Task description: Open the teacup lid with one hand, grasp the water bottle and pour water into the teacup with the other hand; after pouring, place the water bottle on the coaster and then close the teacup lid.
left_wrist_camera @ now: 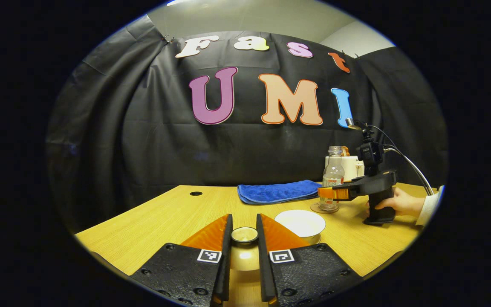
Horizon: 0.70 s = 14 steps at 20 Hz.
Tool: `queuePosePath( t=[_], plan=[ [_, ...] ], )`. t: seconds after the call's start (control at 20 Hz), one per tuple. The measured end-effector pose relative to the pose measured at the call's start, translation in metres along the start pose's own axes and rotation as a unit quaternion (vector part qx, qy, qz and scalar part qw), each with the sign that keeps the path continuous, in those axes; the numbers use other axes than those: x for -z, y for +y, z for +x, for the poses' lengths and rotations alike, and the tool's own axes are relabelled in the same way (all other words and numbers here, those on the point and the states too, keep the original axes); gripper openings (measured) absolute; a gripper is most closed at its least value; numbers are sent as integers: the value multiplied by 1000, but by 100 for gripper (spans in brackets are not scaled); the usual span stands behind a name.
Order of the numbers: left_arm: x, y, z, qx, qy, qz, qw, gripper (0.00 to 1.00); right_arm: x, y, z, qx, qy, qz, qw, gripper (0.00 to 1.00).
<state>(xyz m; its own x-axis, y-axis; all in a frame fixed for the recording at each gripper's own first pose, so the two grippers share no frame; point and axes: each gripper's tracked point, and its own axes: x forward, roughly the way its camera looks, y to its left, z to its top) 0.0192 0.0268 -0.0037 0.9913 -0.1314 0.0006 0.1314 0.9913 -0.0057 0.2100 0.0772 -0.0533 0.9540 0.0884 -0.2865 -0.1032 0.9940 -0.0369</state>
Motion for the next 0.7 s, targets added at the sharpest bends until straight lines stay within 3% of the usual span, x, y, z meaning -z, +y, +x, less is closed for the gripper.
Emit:
queuePosePath(
  t=[0.45, 0.7],
  plan=[
    [-1, 0, 0, 0, 0, 0, 1000, 26, 4, -6, 10, 2, 10, 13, 1000, 79],
    [0, 0, 1, 0, 1, 0, 1000, 26, 4, -7, 11, 1, 7, 2, 1000, 92]
  ],
)
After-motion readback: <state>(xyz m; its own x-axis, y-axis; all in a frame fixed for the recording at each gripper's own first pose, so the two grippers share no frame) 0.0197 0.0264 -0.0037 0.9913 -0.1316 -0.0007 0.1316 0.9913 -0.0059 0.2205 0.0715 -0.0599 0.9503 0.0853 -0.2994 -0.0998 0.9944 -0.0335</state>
